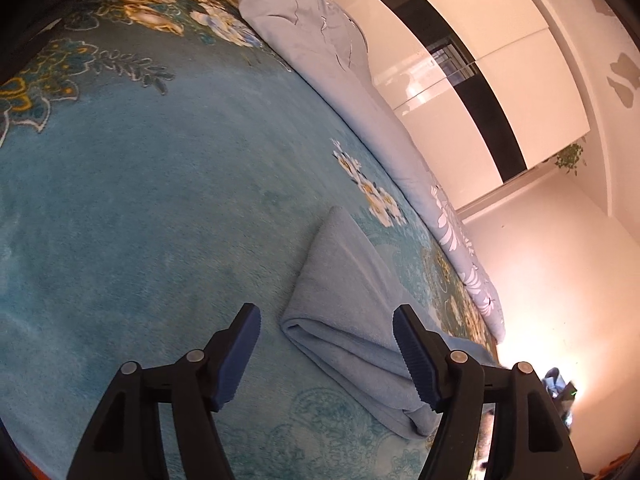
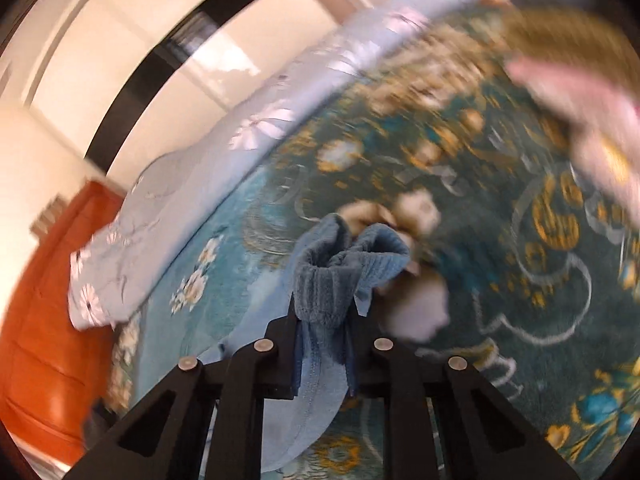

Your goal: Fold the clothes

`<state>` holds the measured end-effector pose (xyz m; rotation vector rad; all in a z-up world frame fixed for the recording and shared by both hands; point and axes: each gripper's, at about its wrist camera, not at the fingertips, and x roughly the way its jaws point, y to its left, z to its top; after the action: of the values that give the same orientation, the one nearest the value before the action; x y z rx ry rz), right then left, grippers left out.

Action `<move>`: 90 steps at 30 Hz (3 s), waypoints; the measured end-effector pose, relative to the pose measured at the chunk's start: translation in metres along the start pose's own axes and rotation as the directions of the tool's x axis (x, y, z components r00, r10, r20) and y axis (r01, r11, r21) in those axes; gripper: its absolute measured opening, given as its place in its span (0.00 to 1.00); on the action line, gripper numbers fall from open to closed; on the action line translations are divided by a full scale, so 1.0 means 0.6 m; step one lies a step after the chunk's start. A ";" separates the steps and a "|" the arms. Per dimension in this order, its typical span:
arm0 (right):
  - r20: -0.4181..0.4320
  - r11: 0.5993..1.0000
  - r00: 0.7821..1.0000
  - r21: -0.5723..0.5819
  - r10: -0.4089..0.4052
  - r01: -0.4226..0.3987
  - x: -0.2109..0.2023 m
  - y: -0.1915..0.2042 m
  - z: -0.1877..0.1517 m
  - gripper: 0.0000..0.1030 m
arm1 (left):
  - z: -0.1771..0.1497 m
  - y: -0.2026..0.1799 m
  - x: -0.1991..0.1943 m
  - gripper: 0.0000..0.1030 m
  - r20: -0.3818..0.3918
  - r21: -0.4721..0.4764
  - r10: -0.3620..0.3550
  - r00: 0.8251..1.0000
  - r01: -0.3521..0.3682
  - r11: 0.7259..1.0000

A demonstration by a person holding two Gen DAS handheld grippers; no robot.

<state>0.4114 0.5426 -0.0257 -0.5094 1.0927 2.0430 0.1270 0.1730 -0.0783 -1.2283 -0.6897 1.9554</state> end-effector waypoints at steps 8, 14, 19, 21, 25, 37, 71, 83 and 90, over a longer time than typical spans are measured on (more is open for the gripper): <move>0.042 0.840 0.998 -0.542 0.054 -0.023 -0.012 0.320 -0.084 0.17 | 0.022 0.038 -0.014 0.72 0.016 -0.060 -0.028 0.999 0.029 0.998; -0.073 0.721 0.995 -0.685 0.075 -0.104 0.063 0.444 -0.218 0.17 | 0.038 0.072 -0.034 0.73 0.046 -0.097 -0.014 0.999 0.019 0.995; -0.192 0.605 0.981 -0.783 -0.010 -0.147 0.135 0.468 -0.326 0.17 | 0.046 0.097 -0.050 0.73 0.054 -0.104 0.008 0.999 -0.002 0.995; -0.202 0.571 0.978 -0.809 -0.049 -0.139 0.152 0.466 -0.351 0.19 | 0.048 0.105 -0.053 0.73 0.053 -0.116 0.008 0.999 -0.002 0.993; -0.218 0.536 0.973 -0.831 -0.071 -0.147 0.151 0.465 -0.363 0.23 | 0.048 0.107 -0.051 0.73 0.039 -0.120 -0.006 0.999 0.011 0.993; -0.268 0.693 0.963 -0.688 0.033 -0.215 0.058 0.352 -0.269 0.52 | 0.039 0.027 -0.008 0.75 -0.057 -0.017 -0.103 0.993 0.102 0.995; -0.323 0.938 0.932 -0.240 0.164 -0.249 0.061 0.143 -0.192 0.62 | 0.054 0.019 0.061 0.73 -0.154 0.061 0.049 0.987 -0.040 0.997; -0.440 0.900 0.804 0.023 0.400 -0.435 0.151 0.123 -0.176 0.73 | 0.092 -0.016 0.138 0.91 -0.411 0.239 -0.001 0.911 0.108 0.965; -0.467 0.895 0.793 -0.008 0.391 -0.446 0.189 0.148 -0.168 0.77 | 0.094 -0.025 0.159 1.00 -0.462 0.268 -0.031 0.886 0.173 0.948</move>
<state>0.2704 0.4762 -0.1066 -0.9095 1.4718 2.4605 0.0521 0.2545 -0.0950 -1.3525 -0.1987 1.5299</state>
